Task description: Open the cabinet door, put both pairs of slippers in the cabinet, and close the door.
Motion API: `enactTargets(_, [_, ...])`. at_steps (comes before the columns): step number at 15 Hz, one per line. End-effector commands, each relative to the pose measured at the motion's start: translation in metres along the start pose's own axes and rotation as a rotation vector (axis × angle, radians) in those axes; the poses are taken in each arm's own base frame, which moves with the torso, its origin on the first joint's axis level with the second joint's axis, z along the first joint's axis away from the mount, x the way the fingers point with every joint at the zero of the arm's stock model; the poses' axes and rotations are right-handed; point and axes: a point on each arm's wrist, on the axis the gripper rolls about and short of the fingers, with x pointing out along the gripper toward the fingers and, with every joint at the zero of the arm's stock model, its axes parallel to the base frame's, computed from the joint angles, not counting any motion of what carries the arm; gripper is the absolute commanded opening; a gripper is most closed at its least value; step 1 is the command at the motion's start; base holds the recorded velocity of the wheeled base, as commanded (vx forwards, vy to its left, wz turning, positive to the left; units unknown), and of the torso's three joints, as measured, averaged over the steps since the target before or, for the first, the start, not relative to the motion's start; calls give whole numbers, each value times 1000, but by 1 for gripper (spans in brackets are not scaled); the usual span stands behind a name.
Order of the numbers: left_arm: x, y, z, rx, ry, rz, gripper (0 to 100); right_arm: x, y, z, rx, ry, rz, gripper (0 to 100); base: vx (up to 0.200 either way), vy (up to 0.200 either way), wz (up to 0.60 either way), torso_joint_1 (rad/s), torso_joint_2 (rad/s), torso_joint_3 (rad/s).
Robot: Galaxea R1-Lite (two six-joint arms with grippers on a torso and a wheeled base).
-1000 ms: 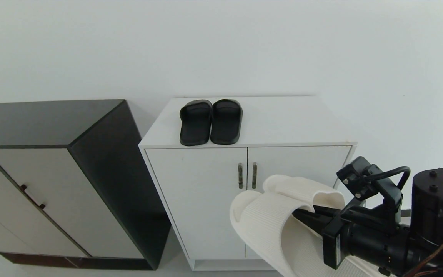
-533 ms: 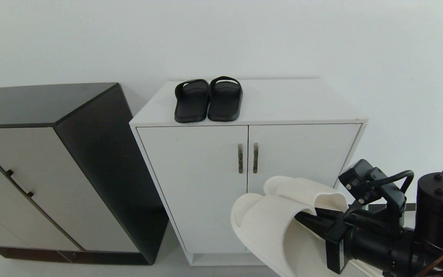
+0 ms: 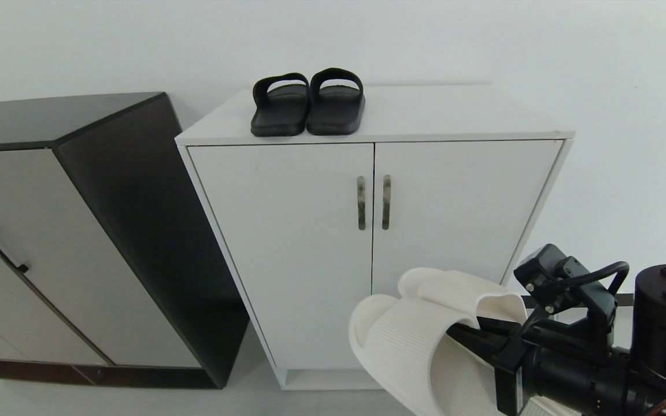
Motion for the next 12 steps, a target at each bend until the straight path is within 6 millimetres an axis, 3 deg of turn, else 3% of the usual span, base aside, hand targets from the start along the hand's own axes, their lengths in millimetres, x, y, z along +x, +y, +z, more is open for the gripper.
enactTargets(1, [-5,4,46,-22,-84,-16,100,-1,0,-1,0,0,1,0,0,0,0,-139,476,339])
enactTargets(4, [19,0,74,-54,37,-199,100,-1,1,-1,-9,0,6,0,0,0,0,-105,453,352])
enactTargets(9, [74,-14,87,-127,180,-584,100,-1,1,-2,-9,5,7,0,0,0,0,-49,446,391])
enactTargets(12, [118,-23,92,-159,225,-755,100,1,1,-4,-11,16,6,0,0,0,0,-10,185,180])
